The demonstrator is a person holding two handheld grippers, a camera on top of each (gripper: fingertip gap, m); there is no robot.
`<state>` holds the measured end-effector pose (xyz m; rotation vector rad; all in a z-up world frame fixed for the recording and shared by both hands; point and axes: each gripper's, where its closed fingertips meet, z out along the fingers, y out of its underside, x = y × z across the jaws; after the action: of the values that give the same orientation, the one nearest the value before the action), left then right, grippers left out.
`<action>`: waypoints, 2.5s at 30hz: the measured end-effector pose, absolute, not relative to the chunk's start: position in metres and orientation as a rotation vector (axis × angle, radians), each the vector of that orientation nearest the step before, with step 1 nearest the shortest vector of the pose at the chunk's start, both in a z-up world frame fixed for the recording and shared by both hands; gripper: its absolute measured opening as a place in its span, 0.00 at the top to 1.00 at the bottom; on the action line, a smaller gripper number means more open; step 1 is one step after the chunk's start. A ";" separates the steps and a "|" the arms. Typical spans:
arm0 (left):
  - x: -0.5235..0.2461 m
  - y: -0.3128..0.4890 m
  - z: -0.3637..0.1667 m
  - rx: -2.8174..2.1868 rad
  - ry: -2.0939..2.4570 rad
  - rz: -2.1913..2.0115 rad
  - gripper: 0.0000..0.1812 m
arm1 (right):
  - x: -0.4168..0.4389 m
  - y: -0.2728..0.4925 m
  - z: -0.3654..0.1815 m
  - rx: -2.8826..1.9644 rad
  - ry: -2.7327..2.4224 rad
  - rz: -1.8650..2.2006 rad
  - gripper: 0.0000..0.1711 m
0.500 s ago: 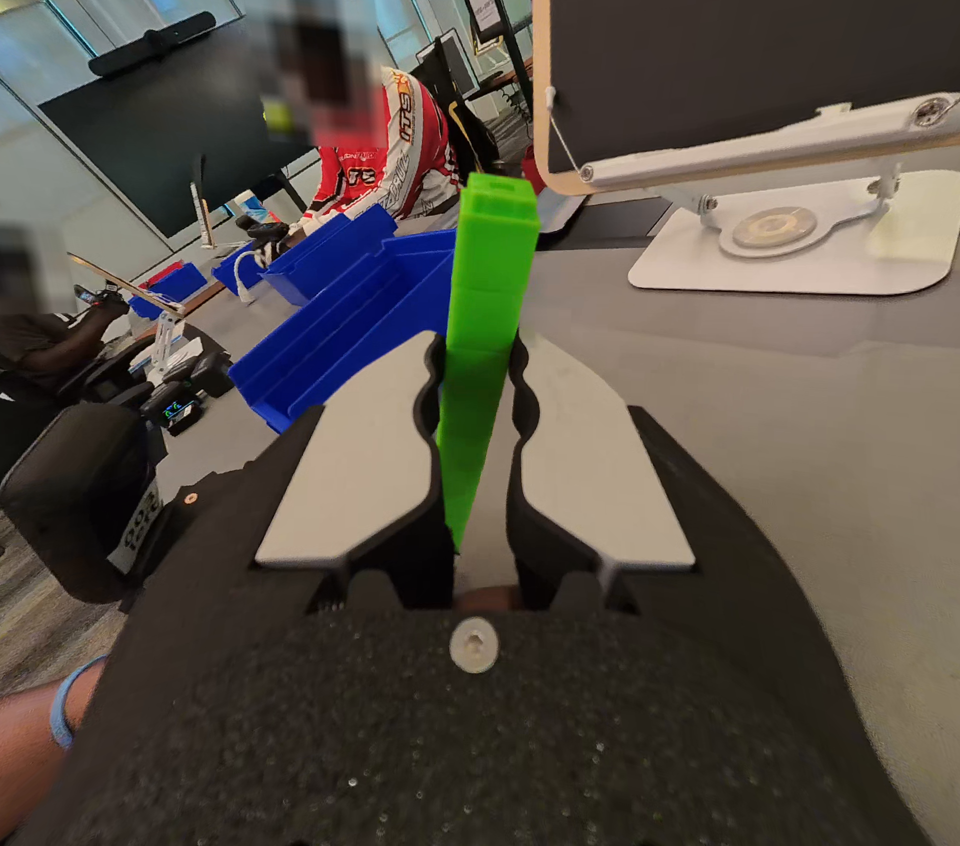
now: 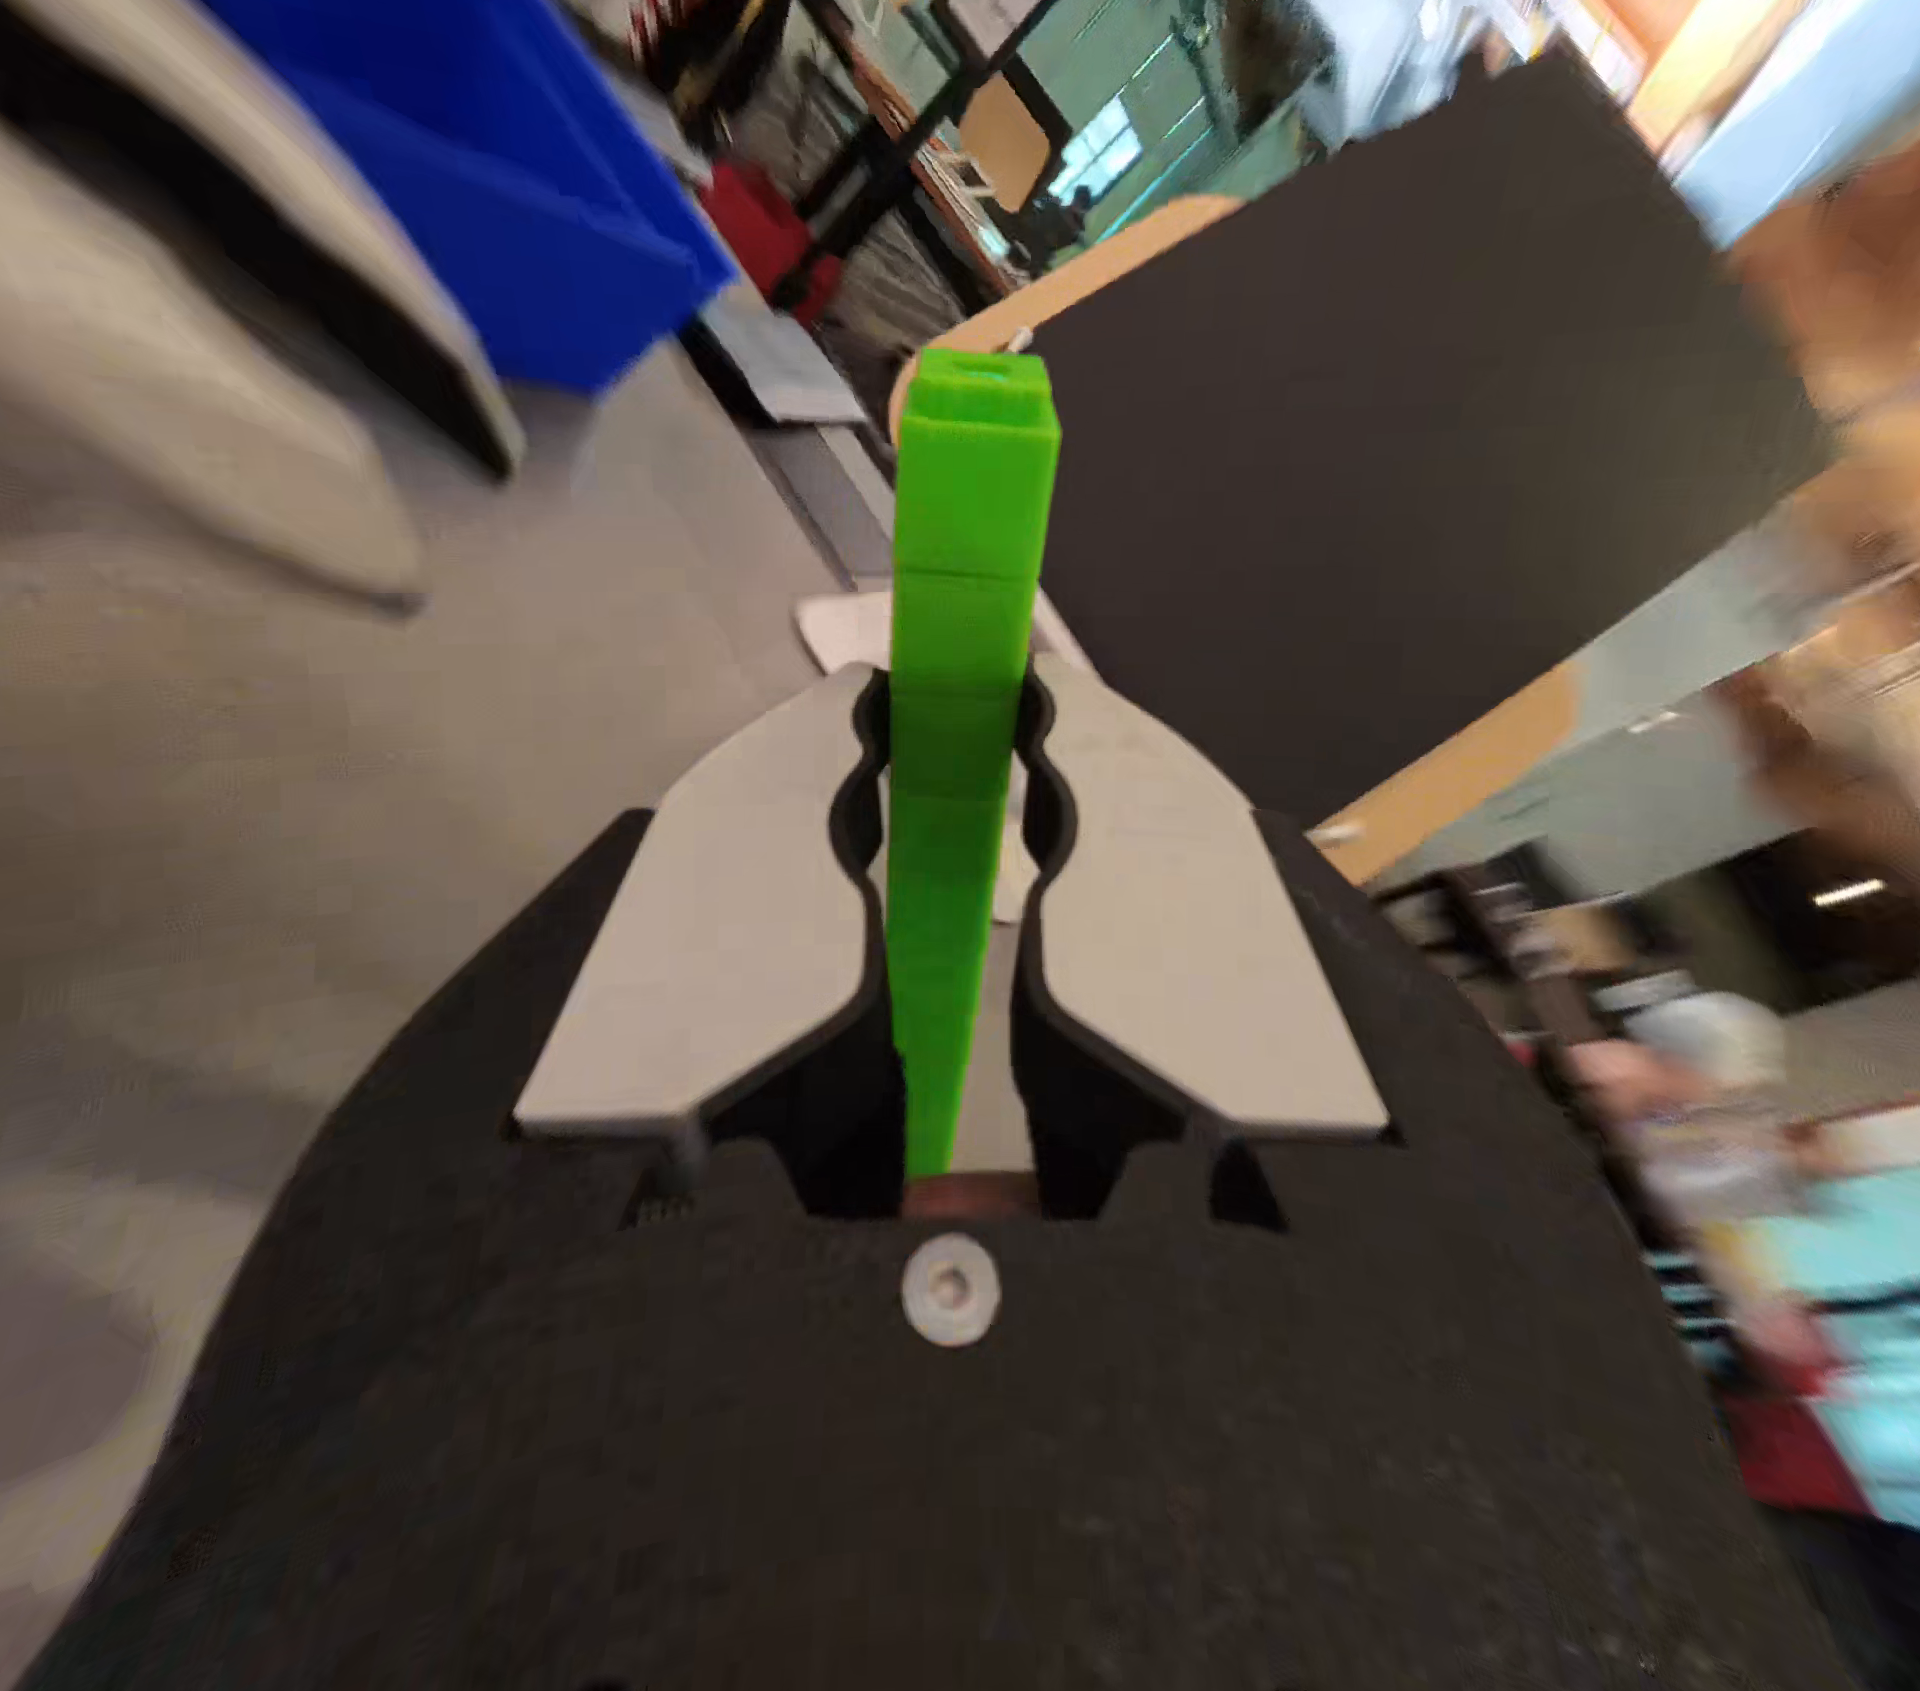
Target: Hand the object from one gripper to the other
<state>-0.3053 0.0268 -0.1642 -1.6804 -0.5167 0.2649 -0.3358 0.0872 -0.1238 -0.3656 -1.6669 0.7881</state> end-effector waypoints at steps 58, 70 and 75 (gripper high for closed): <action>-0.301 0.028 -0.175 -1.713 -0.366 0.533 0.82 | -0.378 0.122 -0.185 -2.133 -0.864 2.882 0.87; -0.268 0.020 -0.147 -1.495 -0.304 -0.265 0.77 | -0.342 0.070 -0.162 -1.841 -1.618 2.867 0.88; -0.269 0.028 -0.178 -1.601 -0.429 -0.493 0.71 | -0.316 0.051 -0.156 -1.458 -2.047 2.640 0.88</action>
<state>-0.2690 0.0280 -0.1781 -1.6007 -0.4286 -0.4926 -0.3161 0.0505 -0.1560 -1.4578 -2.0467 2.6403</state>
